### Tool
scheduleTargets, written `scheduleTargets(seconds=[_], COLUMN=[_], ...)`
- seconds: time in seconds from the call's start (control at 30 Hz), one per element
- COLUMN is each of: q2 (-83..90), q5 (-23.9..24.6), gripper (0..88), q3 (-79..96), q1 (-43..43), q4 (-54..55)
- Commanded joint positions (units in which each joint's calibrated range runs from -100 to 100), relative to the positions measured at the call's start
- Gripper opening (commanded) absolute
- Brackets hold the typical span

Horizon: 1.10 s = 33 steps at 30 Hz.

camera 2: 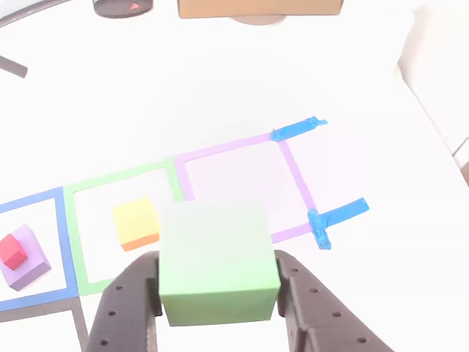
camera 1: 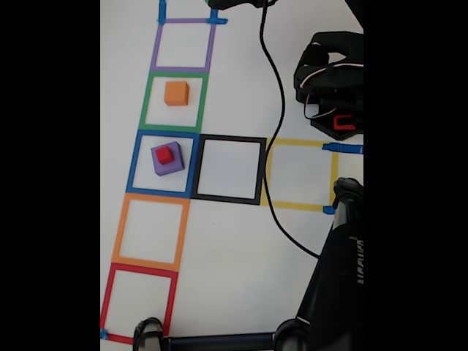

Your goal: Tower of hanoi

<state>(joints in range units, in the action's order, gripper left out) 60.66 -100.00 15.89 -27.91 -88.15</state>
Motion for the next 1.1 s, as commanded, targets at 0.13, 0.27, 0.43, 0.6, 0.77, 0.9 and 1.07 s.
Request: scheduleTargets(seconds=[0.13,0.27,0.43,0.6,0.77,0.9,1.07], q2=[3.5,3.6,-1.5,-10.1,-26.9,-42.4,-54.8], q5=[0.0,0.0,0.0,0.0,0.0,0.0,0.0], gripper=[0.1,0.1,0.1,0.1,0.1,0.1,0.1], q3=[23.8,40.4,56.2,62.7,64.6,62.5,58.5], q1=[-3.6,-4.7,-7.4,-7.3,-7.1,-7.4,-8.0], q4=[21.3,41.3,64.8,80.6,100.3,115.1,123.8])
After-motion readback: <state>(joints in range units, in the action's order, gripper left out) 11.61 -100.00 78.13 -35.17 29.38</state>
